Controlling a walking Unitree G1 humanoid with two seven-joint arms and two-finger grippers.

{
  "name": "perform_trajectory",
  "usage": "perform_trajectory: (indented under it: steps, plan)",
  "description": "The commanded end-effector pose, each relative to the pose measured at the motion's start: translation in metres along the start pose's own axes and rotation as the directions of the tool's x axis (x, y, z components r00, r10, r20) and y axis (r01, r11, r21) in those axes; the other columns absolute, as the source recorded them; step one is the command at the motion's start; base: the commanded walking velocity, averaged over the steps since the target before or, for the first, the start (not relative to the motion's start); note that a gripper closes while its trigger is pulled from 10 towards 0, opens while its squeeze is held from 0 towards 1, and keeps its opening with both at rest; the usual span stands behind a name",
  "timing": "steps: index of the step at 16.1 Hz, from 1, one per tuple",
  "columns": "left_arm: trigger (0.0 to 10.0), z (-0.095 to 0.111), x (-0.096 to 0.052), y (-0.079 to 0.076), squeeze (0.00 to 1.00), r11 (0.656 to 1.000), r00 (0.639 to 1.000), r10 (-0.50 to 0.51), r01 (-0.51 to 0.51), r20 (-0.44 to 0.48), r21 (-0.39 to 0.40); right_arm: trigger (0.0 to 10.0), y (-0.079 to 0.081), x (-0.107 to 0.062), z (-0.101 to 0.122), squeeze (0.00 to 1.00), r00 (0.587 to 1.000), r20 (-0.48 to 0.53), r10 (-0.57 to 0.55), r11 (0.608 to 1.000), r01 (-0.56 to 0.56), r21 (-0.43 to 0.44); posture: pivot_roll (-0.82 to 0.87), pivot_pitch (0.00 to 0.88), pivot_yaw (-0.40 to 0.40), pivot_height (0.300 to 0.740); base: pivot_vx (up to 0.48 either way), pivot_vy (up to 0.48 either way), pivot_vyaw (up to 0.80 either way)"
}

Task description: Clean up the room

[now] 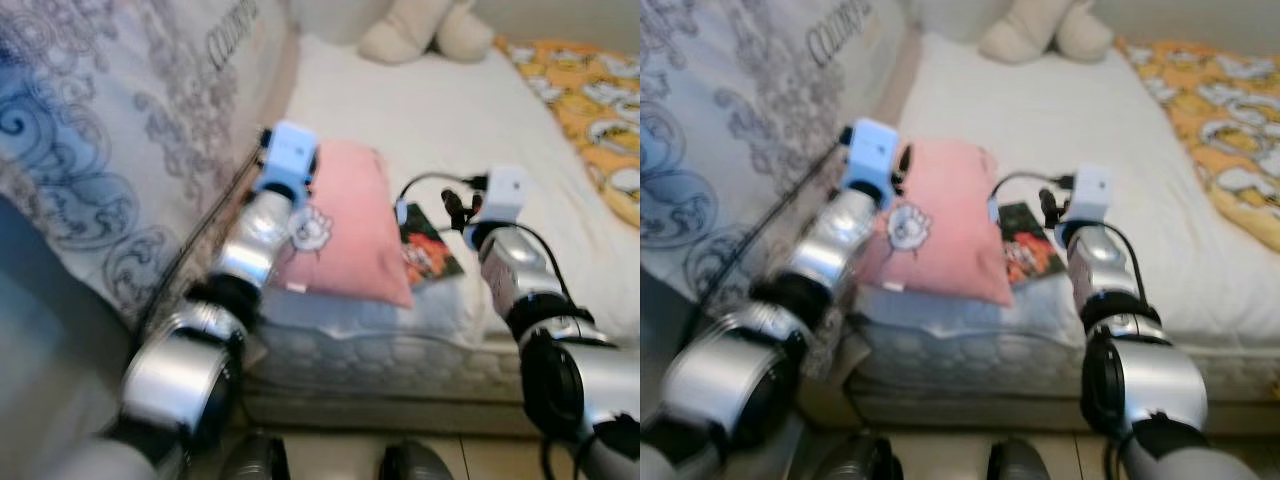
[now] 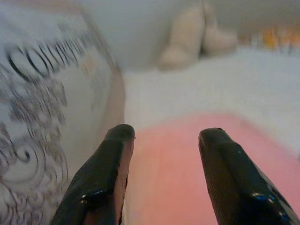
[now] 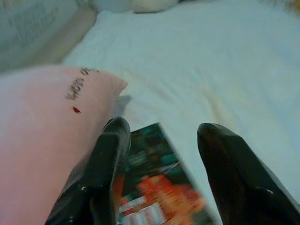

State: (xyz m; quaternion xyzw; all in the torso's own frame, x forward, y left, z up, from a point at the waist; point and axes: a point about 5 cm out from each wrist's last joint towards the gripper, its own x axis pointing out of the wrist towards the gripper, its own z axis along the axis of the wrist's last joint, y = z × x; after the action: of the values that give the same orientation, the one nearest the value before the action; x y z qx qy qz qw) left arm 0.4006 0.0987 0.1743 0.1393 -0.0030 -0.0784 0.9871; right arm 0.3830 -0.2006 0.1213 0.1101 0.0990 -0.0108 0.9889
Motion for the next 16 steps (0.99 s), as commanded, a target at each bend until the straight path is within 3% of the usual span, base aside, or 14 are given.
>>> perform_trajectory:
  steps: [1, 3, 4, 6, 8, 10, 13, 14, 16]
  plan:
    - [10.0, -0.007, 0.002, 0.006, 0.00, 0.999, 0.995, -0.028, 0.026, -0.092, -0.025, 10.0, 0.006, 0.003, 0.006, 0.00, 1.000, -0.003, 0.016, 0.992, -0.016, 0.128, -0.12, 0.000, 0.037, 0.704, 0.000, 0.000, 0.00]
    - [10.0, -0.009, 0.005, 0.014, 0.00, 0.988, 0.975, -0.119, 0.098, -0.190, -0.117, 10.0, 0.007, 0.003, 0.002, 0.00, 0.998, -0.060, 0.024, 0.961, -0.007, 0.277, -0.13, 0.000, 0.040, 0.704, 0.000, 0.000, 0.00]
    - [10.0, -0.011, 0.005, 0.015, 0.00, 0.978, 0.954, -0.186, 0.157, -0.234, -0.136, 10.0, 0.009, 0.003, -0.004, 0.00, 0.991, -0.118, 0.065, 0.957, -0.029, 0.290, -0.14, 0.000, 0.044, 0.704, 0.000, 0.000, 0.00]
    - [10.0, -0.011, 0.004, 0.015, 0.00, 0.963, 0.916, -0.267, 0.246, -0.300, -0.106, 10.0, 0.006, 0.000, -0.013, 0.00, 0.962, -0.259, 0.087, 0.989, -0.052, 0.140, -0.15, 0.000, 0.049, 0.704, 0.000, 0.000, 0.00]
    - [10.0, -0.003, 0.007, 0.016, 0.00, 0.947, 0.909, -0.299, 0.245, -0.291, -0.206, 10.0, 0.008, 0.000, -0.009, 0.00, 0.944, -0.312, 0.108, 0.992, -0.083, 0.092, -0.16, 0.000, 0.056, 0.704, 0.000, 0.000, 0.00]
    - [10.0, -0.004, 0.006, 0.015, 0.00, 0.943, 0.899, -0.312, 0.253, -0.306, -0.218, 10.0, 0.010, 0.001, -0.007, 0.00, 0.935, -0.338, 0.109, 0.994, -0.094, 0.060, -0.17, 0.000, 0.062, 0.704, 0.000, 0.000, 0.00]
    - [10.0, -0.016, 0.003, 0.022, 0.00, 0.959, 0.898, -0.259, 0.195, -0.355, -0.206, 10.0, 0.014, 0.001, -0.011, 0.00, 0.922, -0.379, 0.080, 0.992, -0.112, -0.062, -0.18, 0.000, 0.062, 0.704, 0.000, 0.000, 0.00]
    - [10.0, -0.029, -0.001, 0.027, 0.00, 0.980, 0.893, -0.182, 0.131, -0.411, -0.148, 10.0, 0.021, 0.003, -0.007, 0.00, 0.925, -0.370, 0.084, 0.986, -0.131, -0.106, -0.18, 0.000, 0.060, 0.704, 0.000, 0.000, 0.00]
    - [10.0, -0.047, -0.008, 0.026, 0.00, 0.986, 0.873, -0.141, 0.080, -0.467, -0.147, 10.0, 0.027, 0.004, -0.011, 0.00, 0.929, -0.364, 0.069, 0.979, -0.134, -0.156, -0.18, 0.000, 0.058, 0.704, 0.000, 0.000, 0.00]
